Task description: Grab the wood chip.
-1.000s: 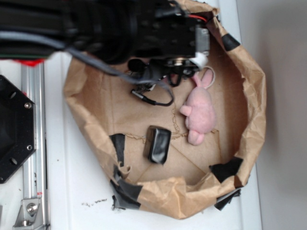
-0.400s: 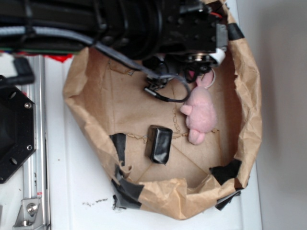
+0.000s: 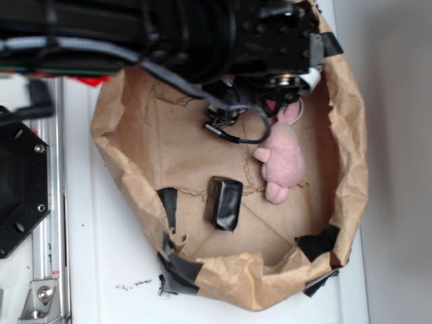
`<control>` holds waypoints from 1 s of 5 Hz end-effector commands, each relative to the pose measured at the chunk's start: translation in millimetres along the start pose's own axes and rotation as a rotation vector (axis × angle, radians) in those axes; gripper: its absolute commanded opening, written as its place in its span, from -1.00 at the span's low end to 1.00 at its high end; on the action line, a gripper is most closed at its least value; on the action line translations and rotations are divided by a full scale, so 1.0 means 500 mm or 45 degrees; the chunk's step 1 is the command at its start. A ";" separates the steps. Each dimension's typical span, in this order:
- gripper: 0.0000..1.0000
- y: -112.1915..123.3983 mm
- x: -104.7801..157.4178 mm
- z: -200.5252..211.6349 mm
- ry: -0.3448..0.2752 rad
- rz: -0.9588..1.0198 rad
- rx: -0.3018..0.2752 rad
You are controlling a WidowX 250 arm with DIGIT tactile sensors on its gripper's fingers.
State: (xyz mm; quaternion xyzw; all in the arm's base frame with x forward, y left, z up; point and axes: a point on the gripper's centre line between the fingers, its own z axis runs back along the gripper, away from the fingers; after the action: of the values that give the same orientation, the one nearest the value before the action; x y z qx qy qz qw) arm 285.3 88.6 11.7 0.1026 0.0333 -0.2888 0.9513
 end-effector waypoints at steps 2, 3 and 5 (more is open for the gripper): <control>-1.00 -0.031 -0.024 0.073 -0.099 0.103 -0.018; -1.00 -0.045 -0.026 0.175 -0.251 0.273 0.003; -1.00 -0.049 -0.005 0.313 -0.342 0.490 -0.180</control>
State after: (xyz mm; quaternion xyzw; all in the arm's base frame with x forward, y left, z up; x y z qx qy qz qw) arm 263.0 36.8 142.2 -0.0073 -0.0611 -0.1058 0.9925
